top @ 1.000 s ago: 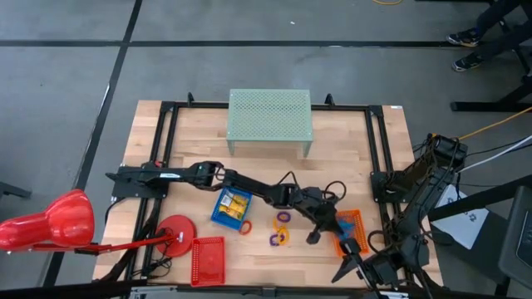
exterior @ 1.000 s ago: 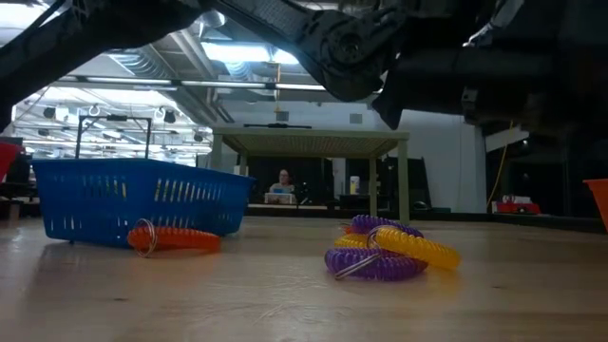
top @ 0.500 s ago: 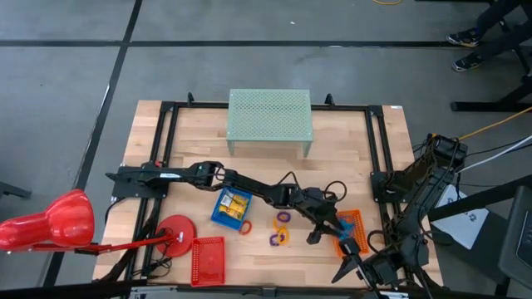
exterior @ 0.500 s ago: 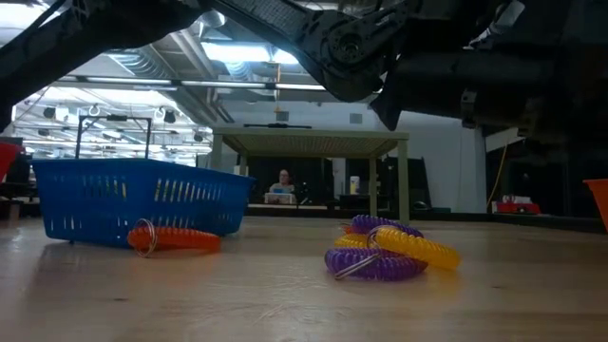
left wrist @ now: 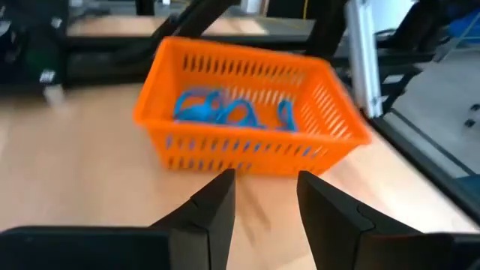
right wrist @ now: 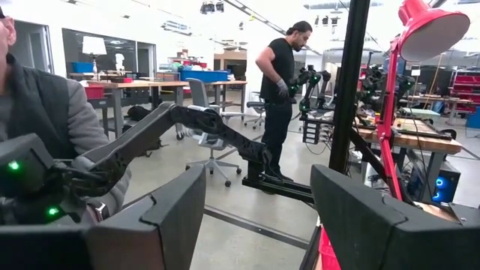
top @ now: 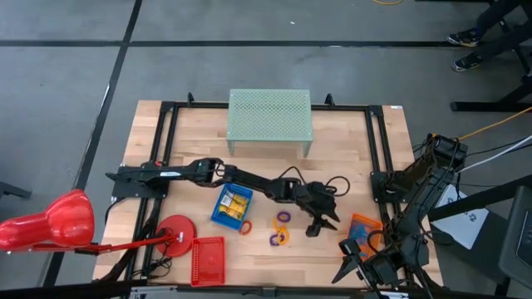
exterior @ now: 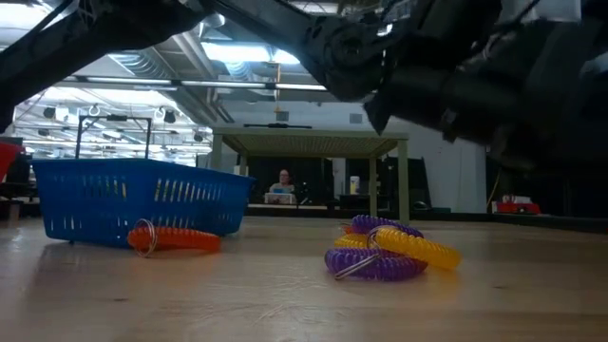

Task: Pick & Place Office Desk Supplies
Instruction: Put the top orange spiral band into the red bin

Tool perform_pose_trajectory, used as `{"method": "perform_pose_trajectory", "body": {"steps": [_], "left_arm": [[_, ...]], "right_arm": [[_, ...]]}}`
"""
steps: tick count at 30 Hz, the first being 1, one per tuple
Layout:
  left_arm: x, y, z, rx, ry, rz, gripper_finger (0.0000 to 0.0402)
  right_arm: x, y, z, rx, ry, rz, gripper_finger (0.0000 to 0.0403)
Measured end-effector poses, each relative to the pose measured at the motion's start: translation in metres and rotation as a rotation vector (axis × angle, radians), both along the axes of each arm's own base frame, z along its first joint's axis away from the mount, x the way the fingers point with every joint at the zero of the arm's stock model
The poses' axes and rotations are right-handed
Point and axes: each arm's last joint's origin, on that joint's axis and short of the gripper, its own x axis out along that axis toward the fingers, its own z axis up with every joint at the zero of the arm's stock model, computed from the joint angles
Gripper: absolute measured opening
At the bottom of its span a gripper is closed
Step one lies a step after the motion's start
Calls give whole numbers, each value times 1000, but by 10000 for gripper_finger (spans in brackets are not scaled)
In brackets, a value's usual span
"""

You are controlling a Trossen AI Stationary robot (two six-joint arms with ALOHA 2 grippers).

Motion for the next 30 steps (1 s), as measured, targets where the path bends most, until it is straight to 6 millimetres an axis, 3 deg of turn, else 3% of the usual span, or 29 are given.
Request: {"method": "perform_pose_trajectory", "body": {"steps": [8,12,20,24,30], "left_arm": [[1,-4,33,32,-92,13,137],[-8,-2,65,71,-92,10,137],[-54,-34,140,173,-46,-93,130],[-89,-51,181,268,-21,-82,127],[-130,-64,223,328,-2,-34,127]], "right_arm": [[0,0,0,3,2,3,242],[0,0,0,3,3,3,242],[0,1,-2,15,22,36,242],[-1,2,-2,-40,-11,60,242],[-9,3,-3,-107,-40,-34,242]]}}
